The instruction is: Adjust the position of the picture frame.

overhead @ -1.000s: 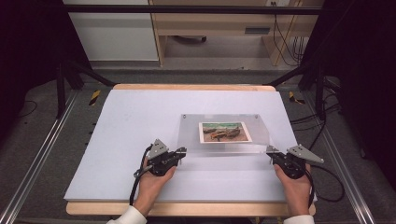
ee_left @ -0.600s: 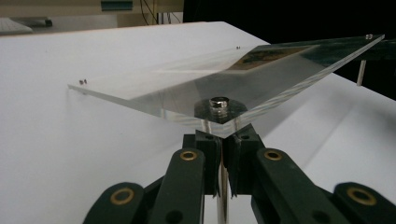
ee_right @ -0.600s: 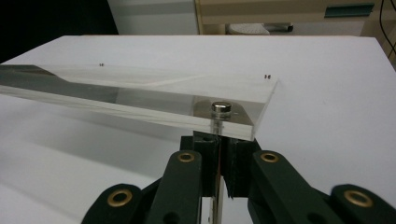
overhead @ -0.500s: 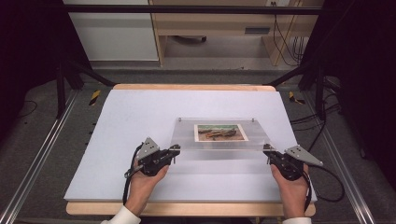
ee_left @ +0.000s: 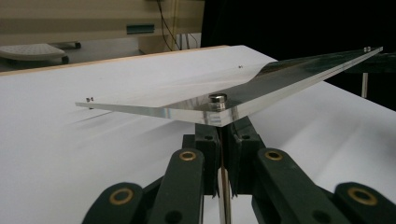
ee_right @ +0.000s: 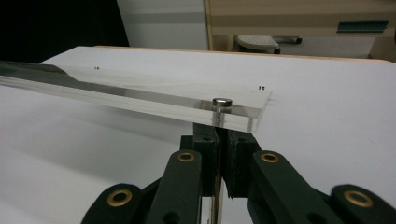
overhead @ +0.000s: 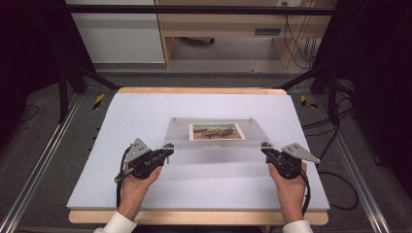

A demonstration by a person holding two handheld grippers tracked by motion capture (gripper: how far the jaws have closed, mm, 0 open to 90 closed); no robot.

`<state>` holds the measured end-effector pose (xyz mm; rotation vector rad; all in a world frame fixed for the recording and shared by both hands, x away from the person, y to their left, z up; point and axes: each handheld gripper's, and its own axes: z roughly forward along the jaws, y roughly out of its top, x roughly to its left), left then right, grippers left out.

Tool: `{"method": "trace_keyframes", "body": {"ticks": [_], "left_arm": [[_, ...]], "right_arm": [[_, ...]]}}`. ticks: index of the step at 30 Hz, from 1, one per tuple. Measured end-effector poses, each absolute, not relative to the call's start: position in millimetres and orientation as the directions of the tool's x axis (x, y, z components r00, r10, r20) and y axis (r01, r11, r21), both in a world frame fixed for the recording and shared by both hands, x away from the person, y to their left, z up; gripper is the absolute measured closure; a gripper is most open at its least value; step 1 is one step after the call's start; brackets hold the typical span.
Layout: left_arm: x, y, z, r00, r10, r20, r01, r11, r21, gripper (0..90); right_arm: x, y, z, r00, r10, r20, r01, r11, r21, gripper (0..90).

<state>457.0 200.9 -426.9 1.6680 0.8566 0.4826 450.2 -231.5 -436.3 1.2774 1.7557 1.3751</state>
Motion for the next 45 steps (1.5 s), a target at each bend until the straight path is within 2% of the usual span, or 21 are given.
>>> {"method": "trace_keyframes", "body": {"ticks": [11,19,32,38,45], "left_arm": [[462,235,-418,0.621,0.776,-0.108,0.264,-0.078,0.961,83.1],[469,246,-422,0.613,0.783,-0.107,0.261,-0.073,0.963,83.0],[478,252,-434,0.598,0.790,-0.134,0.310,-0.074,0.948,83.2],[476,251,-442,0.592,0.790,-0.158,0.369,-0.092,0.925,83.9],[475,248,-444,0.588,0.797,-0.139,0.396,-0.134,0.908,84.0]], "right_arm": [[470,-196,-430,-0.418,0.899,0.132,0.332,0.016,0.943,85.0],[476,-182,-430,-0.411,0.903,0.124,0.329,0.020,0.944,84.9],[471,-173,-438,-0.399,0.911,0.107,0.355,0.046,0.934,84.5],[467,-174,-445,-0.406,0.907,0.113,0.374,0.052,0.926,84.8],[465,-178,-450,-0.413,0.901,0.133,0.408,0.053,0.911,84.8]]}}
